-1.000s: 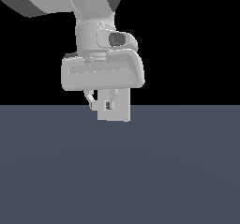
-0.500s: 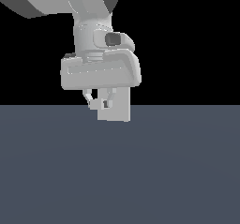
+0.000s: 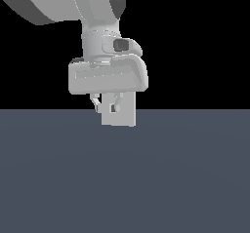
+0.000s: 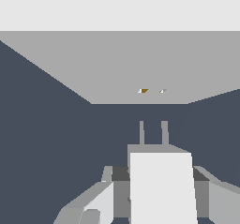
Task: Plug the charger into the wall socket.
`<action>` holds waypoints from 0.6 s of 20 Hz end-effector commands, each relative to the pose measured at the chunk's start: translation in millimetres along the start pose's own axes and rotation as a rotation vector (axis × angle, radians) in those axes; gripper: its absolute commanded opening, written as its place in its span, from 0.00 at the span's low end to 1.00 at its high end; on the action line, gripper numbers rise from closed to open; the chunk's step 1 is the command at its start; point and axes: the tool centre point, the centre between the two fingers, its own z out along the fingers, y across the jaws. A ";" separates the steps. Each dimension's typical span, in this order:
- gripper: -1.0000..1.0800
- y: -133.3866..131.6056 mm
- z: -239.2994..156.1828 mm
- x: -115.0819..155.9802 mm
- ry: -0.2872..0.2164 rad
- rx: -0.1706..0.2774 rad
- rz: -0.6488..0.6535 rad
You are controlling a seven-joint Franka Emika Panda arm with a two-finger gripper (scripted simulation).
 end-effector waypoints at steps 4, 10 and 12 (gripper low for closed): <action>0.00 0.4 3.3 21.3 0.000 0.000 0.001; 0.00 0.4 5.3 33.8 0.000 0.000 0.001; 0.00 0.3 5.4 34.9 0.000 0.000 0.001</action>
